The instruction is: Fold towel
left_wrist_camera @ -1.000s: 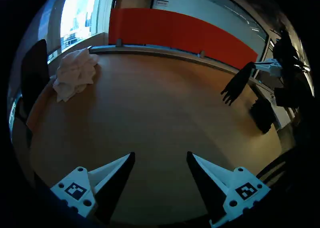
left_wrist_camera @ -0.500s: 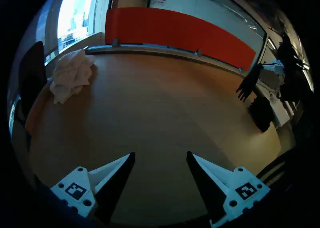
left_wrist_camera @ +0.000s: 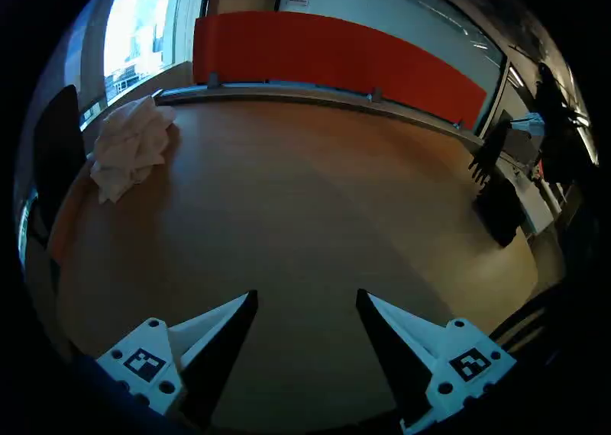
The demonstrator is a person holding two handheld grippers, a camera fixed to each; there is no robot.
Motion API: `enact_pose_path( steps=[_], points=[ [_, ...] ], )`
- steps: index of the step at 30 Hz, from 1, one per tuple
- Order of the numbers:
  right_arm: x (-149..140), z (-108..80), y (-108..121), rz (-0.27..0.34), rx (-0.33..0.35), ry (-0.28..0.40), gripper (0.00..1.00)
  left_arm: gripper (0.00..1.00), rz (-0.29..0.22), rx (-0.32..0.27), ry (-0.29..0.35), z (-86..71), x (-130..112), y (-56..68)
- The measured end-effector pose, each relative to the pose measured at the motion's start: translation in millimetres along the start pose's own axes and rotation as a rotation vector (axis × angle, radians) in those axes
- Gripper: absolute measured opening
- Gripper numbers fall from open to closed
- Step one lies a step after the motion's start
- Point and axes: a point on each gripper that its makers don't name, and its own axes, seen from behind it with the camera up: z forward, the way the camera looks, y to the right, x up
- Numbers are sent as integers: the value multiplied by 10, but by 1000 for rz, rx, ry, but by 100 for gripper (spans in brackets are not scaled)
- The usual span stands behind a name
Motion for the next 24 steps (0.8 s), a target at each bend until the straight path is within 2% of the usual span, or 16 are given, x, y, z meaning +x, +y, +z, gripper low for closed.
enact_pose_path(
  steps=[11, 24],
  points=[
    [-263, -123, 436, 4, -37, -51, 4, 96, 15, 1, -5, 30, 54, 84],
    [-722, -385, 643, 56, -65, -92, 4, 96, 43, -15, -14, 85, 113, 228]
  ],
)
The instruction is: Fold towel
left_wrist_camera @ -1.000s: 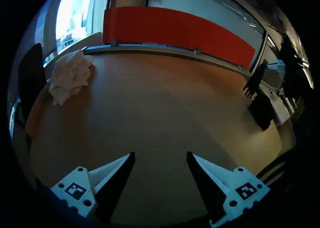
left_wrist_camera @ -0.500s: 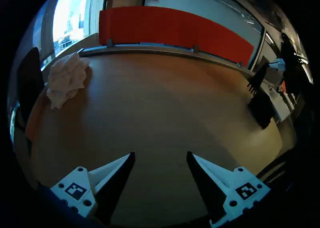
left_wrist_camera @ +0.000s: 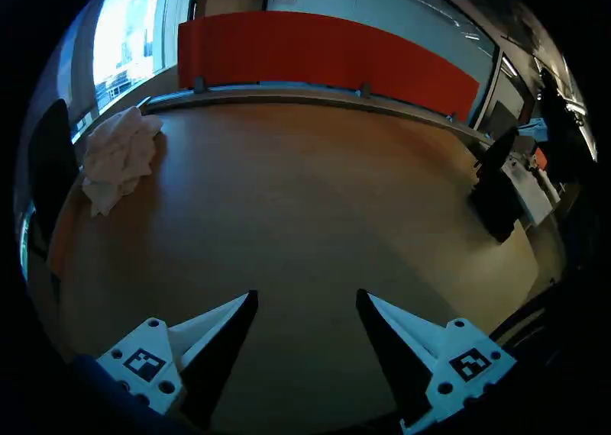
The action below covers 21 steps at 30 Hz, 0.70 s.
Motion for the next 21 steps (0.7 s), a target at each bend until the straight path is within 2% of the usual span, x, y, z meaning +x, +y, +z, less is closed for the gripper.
enact_pose_path(
  steps=[12, 21],
  points=[
    [-667, -269, -6, 73, -16, -57, 4, 95, 18, -22, -9, 49, 15, 95],
    [-1114, -369, -47, 105, -26, -115, 4, 95, 29, -28, -9, 46, 15, 129]
  ],
)
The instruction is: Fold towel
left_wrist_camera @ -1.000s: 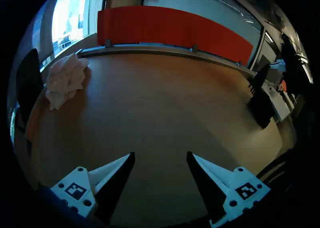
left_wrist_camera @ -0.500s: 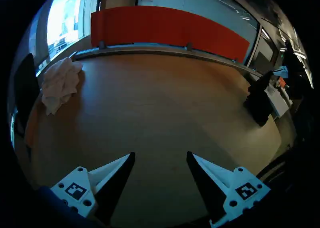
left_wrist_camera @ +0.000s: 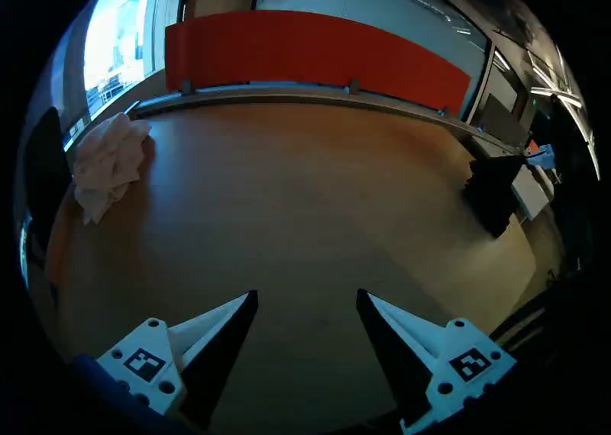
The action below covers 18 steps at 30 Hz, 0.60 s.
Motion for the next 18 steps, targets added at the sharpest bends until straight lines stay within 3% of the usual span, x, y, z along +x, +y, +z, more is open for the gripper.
enact_pose_path(
  steps=[18],
  points=[
    [-794, 63, 50, 128, -39, -102, 4, 95, 2, 14, -9, -30, -55, -62]
  ],
)
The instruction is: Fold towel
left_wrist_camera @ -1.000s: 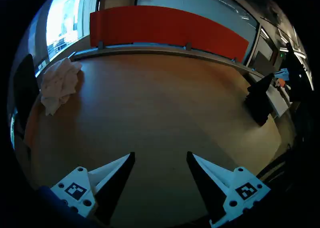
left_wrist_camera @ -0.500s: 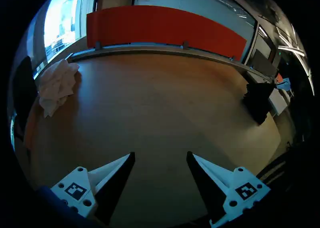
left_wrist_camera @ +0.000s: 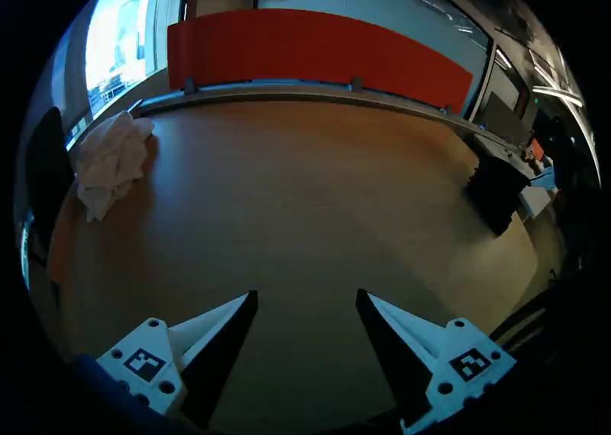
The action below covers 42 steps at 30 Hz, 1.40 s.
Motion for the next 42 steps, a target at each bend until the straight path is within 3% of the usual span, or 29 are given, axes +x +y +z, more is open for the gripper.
enact_pose_path(
  steps=[12, 35, 42],
  points=[
    [-334, 181, -77, 87, -14, -41, 4, 95, 11, 6, -8, 4, -7, -10],
    [-431, 321, -135, 107, -22, -60, 5, 96, 16, 14, -8, 38, 48, -47],
    [-438, 279, -131, 103, -33, -50, 18, 96, 9, 12, -6, 48, 61, -51]
  ],
)
